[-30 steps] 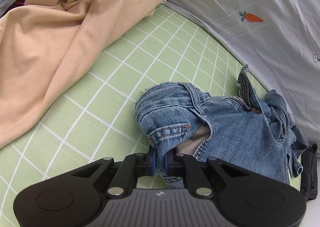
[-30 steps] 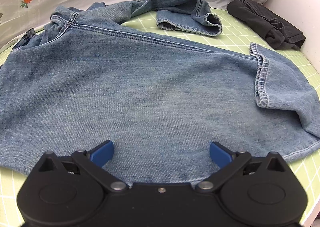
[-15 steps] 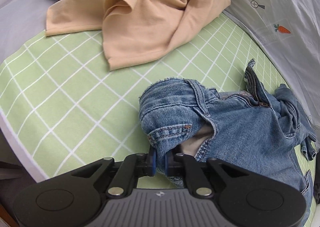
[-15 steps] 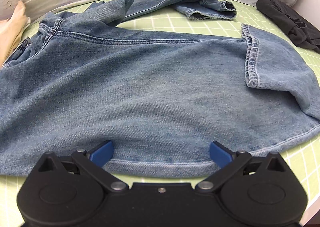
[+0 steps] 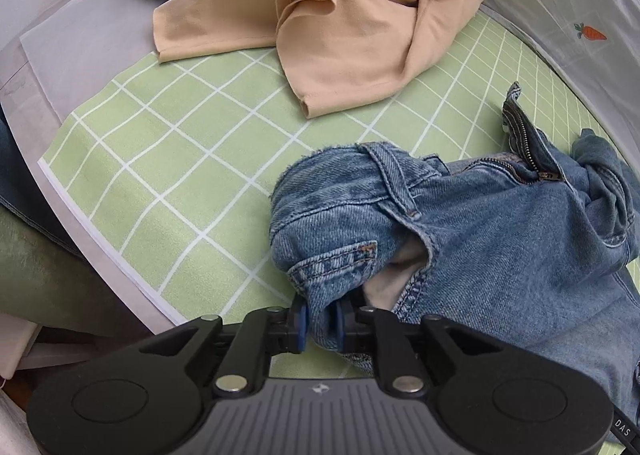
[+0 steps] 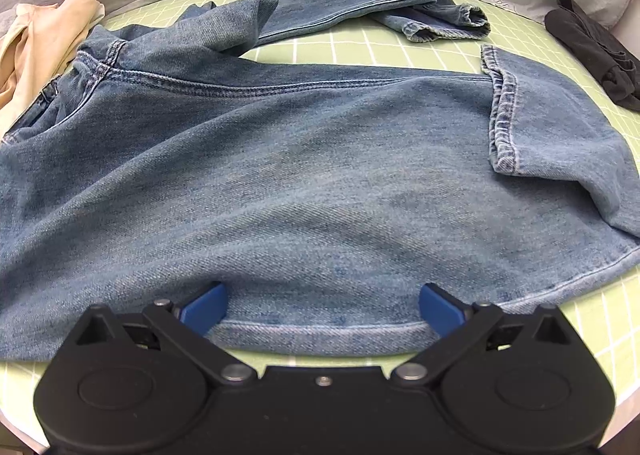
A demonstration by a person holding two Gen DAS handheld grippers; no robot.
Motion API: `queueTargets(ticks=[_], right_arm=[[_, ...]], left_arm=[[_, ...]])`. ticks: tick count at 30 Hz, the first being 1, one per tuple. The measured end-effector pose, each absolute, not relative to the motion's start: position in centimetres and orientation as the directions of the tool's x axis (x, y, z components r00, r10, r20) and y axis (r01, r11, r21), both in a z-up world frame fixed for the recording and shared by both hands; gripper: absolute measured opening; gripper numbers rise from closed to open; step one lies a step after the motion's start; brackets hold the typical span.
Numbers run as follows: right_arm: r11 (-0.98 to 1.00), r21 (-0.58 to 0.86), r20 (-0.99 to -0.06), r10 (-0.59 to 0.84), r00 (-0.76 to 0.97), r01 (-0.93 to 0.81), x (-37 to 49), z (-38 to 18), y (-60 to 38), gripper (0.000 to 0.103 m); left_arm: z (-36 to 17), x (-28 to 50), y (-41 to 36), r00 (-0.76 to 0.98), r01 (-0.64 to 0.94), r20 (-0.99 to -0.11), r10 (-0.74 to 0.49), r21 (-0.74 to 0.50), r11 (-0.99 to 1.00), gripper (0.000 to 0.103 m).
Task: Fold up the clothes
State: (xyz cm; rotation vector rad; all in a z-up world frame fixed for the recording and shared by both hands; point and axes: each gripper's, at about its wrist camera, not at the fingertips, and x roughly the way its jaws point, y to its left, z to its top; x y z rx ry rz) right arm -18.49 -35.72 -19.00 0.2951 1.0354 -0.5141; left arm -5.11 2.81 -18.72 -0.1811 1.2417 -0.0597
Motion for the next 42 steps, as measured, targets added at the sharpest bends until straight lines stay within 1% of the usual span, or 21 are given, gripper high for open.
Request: queueTargets(ticks=[3, 6, 11, 15, 17, 19, 22, 23, 24, 27, 29, 31, 32, 34, 35, 36, 37, 38, 39, 40, 42], right_arm=[[0.831, 0.002, -0.874, -0.269, 0.405, 0.556, -18.0, -19.4, -35.7, 0.103], [0.821, 0.002, -0.873, -0.277, 0.401, 0.571, -18.1, -19.3, -35.3, 0.103], [0.817, 0.0, -0.872, -0.282, 0.4, 0.577, -18.1, -19.2, -35.4, 0.103], [0.835, -0.021, -0.874, -0.282, 0.395, 0.549, -18.4, -18.9, -35.8, 0.103], [0.842, -0.049, -0.862, -0.307, 0.403, 0.537, -19.1, -18.7, -36.6, 0.103], [0.839, -0.034, -0.841, -0.318, 0.438, 0.544, -20.1, -18.1, -38.5, 0.103], [0.833, -0.039, -0.814, -0.347, 0.466, 0.552, -21.4, -17.3, -42.0, 0.103], [0.831, -0.048, -0.806, -0.36, 0.47, 0.555, -21.8, -17.0, -43.3, 0.103], [0.831, -0.07, -0.795, -0.381, 0.472, 0.552, -22.3, -17.0, -44.2, 0.103], [0.83, -0.202, -0.759, -0.469, 0.452, 0.521, -23.4, -17.5, -47.3, 0.103], [0.841, -0.286, -0.741, -0.498, 0.451, 0.459, -23.7, -18.2, -49.3, 0.103], [0.858, -0.338, -0.732, -0.498, 0.464, 0.388, -23.7, -18.9, -50.8, 0.103], [0.868, -0.354, -0.729, -0.489, 0.479, 0.348, -23.7, -19.2, -51.2, 0.103], [0.884, -0.383, -0.723, -0.468, 0.508, 0.269, -23.7, -19.7, -52.1, 0.102], [0.882, -0.376, -0.715, -0.471, 0.517, 0.283, -24.1, -19.5, -52.8, 0.098], [0.879, -0.366, -0.706, -0.476, 0.524, 0.306, -24.6, -19.2, -53.5, 0.081], [0.875, -0.355, -0.697, -0.482, 0.531, 0.329, -25.1, -19.0, -54.2, 0.067], [0.871, -0.343, -0.688, -0.488, 0.538, 0.351, -25.7, -18.7, -54.9, 0.036], [0.867, -0.331, -0.678, -0.494, 0.544, 0.373, -26.2, -18.4, -55.6, 0.02], [0.862, -0.319, -0.669, -0.5, 0.55, 0.395, -26.7, -18.2, -56.3, 0.017], [0.85, -0.293, -0.65, -0.512, 0.561, 0.437, -27.7, -17.7, -57.7, 0.014]], left_arm=[[-18.8, -4.4, 2.5, 0.317, -0.023, -0.938, -0.142, -0.158, 0.987, 0.021], [-18.8, -4.3, 1.3, 0.323, 0.037, -0.94, -0.108, -0.102, 0.994, 0.021], [-18.6, -4.3, 0.7, 0.319, -0.015, -0.946, -0.064, -0.073, 0.997, 0.023], [-18.5, -4.2, 0.3, 0.313, -0.062, -0.949, -0.03, -0.052, 0.997, 0.024], [-18.4, -4.2, 0.2, 0.309, -0.085, -0.951, -0.013, -0.041, 0.996, 0.028], [-18.3, -4.2, 0.0, 0.305, -0.108, -0.952, 0.004, -0.031, 0.994, 0.028], [-16.0, -5.9, -1.2, 0.39, -0.153, -0.92, 0.034, -0.028, 0.988, 0.029], [-15.3, -6.5, -1.9, 0.412, -0.164, -0.91, 0.048, -0.022, 0.986, 0.033], [-14.3, -7.4, -2.9, 0.443, -0.171, -0.894, 0.068, -0.01, 0.985, 0.035], [-12.3, -9.9, -6.5, 0.522, -0.146, -0.848, 0.091, 0.016, 0.989, 0.045], [-11.5, -11.6, -9.2, 0.565, -0.118, -0.82, 0.086, 0.022, 0.993, 0.056], [-11.7, -12.9, -12.5, 0.58, -0.069, -0.812, 0.071, 0.038, 0.997, 0.064], [-11.9, -13.3, -13.9, 0.576, -0.043, -0.815, 0.061, 0.044, 0.998, 0.066], [-12.7, -14.1, -17.3, 0.551, 0.012, -0.834, 0.037, 0.052, 0.999, 0.067], [-13.1, -14.5, -19.0, 0.538, 0.034, -0.843, 0.026, 0.053, 0.998, 0.067], [-13.5, -14.8, -20.7, 0.524, 0.055, -0.851, 0.016, 0.053, 0.997, 0.067], [-13.7, -15.1, -22.3, 0.517, 0.084, -0.856, -0.003, 0.047, 0.995, 0.067], [-14.0, -15.4, -24.0, 0.51, 0.114, -0.86, -0.023, 0.041, 0.993, 0.067], [-14.2, -15.7, -25.4, 0.503, 0.143, -0.863, -0.036, 0.042, 0.989, 0.067], [-14.4, -16.0, -26.7, 0.497, 0.171, -0.867, -0.046, 0.046, 0.984, 0.067], [-15.1, -16.5, -29.2, 0.484, 0.224, -0.873, -0.064, 0.053, 0.973, 0.067]])
